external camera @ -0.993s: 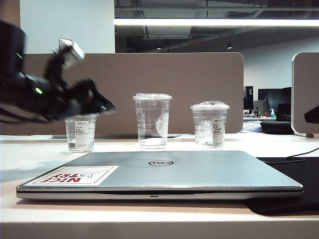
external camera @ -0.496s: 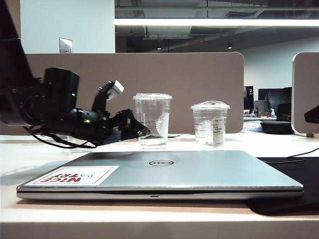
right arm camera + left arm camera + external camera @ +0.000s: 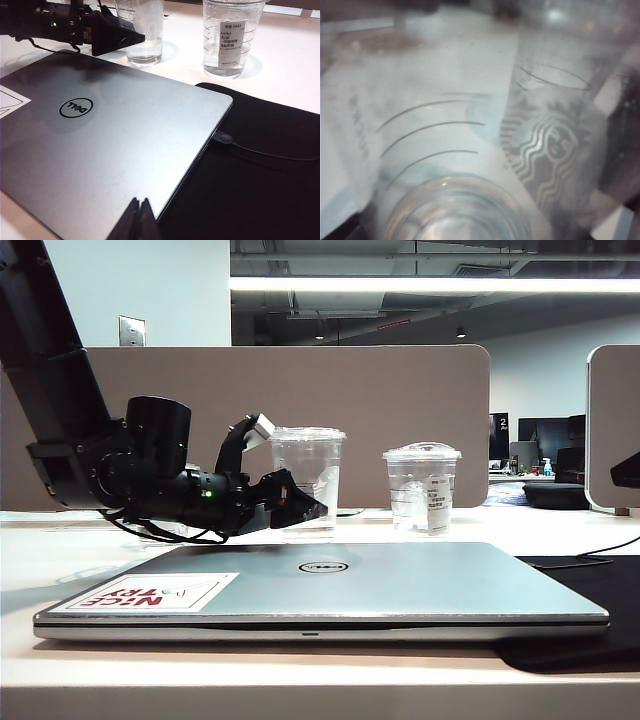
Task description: Pick up the coffee cup on the middle and place it on the left side of the laptop.
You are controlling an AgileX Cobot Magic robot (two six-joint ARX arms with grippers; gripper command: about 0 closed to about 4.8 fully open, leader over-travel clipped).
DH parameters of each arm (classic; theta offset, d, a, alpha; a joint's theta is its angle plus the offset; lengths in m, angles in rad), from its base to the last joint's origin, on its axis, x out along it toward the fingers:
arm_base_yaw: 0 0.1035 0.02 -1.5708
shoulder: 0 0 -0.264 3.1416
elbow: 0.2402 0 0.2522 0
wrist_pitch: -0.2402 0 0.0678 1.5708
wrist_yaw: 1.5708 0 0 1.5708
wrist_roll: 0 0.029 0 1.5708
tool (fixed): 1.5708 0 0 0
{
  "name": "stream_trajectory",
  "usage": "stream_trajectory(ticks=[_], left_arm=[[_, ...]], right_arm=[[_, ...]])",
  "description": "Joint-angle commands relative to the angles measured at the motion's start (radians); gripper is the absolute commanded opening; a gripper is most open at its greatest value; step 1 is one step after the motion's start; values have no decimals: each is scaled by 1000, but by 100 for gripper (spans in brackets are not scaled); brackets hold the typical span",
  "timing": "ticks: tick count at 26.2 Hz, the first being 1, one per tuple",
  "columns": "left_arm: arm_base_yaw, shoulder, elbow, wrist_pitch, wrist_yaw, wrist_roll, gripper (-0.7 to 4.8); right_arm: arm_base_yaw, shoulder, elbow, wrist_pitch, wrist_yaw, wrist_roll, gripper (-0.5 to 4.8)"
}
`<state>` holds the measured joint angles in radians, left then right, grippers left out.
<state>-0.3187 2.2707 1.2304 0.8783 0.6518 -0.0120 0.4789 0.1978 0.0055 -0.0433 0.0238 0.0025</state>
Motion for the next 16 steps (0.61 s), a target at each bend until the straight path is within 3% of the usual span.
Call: stream_trajectory(ticks=[1,12,16], left_arm=[[-17,18,32,26,7,35,479],[-51,92,52,209,-5,40,479],[-61,98,51,232,-50,42,479]], right_arm=[[1,0,-4,18,0,0,-5],[1,11,-4,18,0,0,-5],[1,12,-4,18,0,0,-5]])
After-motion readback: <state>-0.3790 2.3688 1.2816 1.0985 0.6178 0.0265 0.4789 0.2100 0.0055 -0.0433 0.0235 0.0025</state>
